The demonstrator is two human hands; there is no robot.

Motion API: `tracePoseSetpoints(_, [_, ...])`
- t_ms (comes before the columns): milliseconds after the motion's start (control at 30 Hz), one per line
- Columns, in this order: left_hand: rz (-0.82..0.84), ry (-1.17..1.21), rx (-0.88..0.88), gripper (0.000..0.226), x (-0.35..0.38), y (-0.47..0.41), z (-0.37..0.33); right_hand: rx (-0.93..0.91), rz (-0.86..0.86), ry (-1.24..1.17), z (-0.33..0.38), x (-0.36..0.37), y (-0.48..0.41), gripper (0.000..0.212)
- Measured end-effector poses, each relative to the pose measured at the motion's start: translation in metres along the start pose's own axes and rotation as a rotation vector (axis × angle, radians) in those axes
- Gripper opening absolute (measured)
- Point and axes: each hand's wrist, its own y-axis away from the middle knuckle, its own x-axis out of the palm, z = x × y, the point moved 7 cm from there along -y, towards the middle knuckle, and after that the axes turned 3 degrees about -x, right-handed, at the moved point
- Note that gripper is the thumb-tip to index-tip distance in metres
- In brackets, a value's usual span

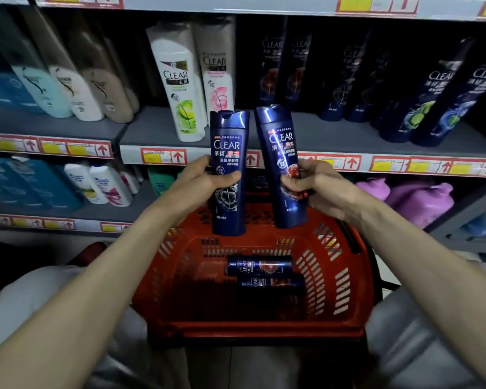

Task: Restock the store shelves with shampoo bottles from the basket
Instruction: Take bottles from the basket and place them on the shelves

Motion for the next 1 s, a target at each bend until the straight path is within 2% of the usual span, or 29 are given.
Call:
tracePoseSetpoints(267, [-0.085,0.112,0.153,0.041,0.010,-0.031,-0.027,-0.180,-0.170,-0.112,0.017,-0.002,-0.029,0.019])
tracePoseSetpoints(400, [-0.091,0.141,0.194,0.037,0.015,-0.049,-0.044,-0.229,-0.231,-0.139,0.025,-0.008,-0.034,0.041])
tracePoseSetpoints(500, [-0.081,0.152,0.202,0.044,0.019,-0.058,-0.052,-0.243,-0.278,-0.056,0.037,-0.017,-0.037,0.048])
tracePoseSetpoints(567, [-0.104,0.172,0.203,0.047,0.021,-0.065,-0.054,-0.254,-0.317,-0.006,0.043,-0.026,-0.041,0.036])
tracePoseSetpoints(667, [-0.104,0.190,0.206,0.036,0.025,-0.078,-0.059,-0.285,-0.402,0.024,0.055,-0.042,-0.052,0.024])
tracePoseSetpoints(767, [-0.107,0.224,0.227,0.028,0.025,-0.090,-0.066,-0.325,-0.453,0.039,0.070,-0.055,-0.067,0.030])
tracePoseSetpoints(1000, [-0.110,0.323,0.263,0.039,0.022,-0.112,-0.073,-0.356,-0.534,0.180,0.090,-0.078,-0.121,0.036])
